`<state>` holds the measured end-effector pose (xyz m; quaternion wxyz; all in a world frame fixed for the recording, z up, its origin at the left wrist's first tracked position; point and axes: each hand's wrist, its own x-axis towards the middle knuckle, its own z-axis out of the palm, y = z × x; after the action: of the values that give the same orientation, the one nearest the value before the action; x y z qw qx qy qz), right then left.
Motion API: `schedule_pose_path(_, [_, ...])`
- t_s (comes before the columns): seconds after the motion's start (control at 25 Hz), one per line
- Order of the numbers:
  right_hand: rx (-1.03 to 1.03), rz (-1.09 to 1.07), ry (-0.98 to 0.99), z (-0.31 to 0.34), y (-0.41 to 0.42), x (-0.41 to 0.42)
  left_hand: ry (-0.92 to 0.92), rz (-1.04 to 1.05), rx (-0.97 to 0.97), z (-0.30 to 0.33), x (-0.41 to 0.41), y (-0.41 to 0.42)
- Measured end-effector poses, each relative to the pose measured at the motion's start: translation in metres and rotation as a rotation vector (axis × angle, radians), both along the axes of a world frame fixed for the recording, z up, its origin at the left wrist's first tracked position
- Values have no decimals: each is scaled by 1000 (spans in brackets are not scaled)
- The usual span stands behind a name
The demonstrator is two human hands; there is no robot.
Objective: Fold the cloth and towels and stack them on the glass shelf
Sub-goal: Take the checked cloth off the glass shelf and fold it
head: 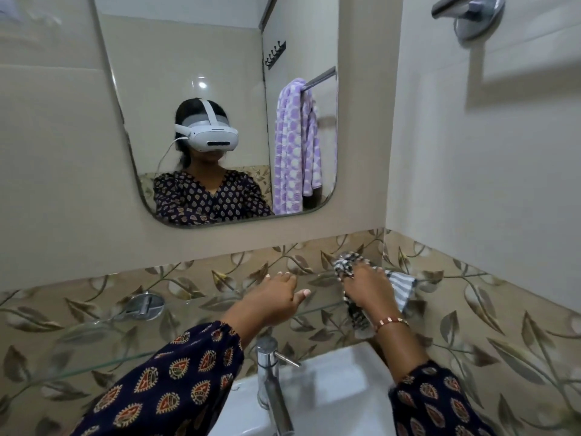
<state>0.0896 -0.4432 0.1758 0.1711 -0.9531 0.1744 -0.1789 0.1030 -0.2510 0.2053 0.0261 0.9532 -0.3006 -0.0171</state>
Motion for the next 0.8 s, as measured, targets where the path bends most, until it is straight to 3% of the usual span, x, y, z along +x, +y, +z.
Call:
schedule_pose_path(0.36, [101,-213,58,13,-40,23,9,19,-16,0,5,9])
schedule_pose_path(0.6, [27,-368,29,-5,-27,14,-5,39,-9,3,1,13])
schedule_pose_path(0.8, [-42,-277,86,-2,6,10,-10,71,9,2,4,21])
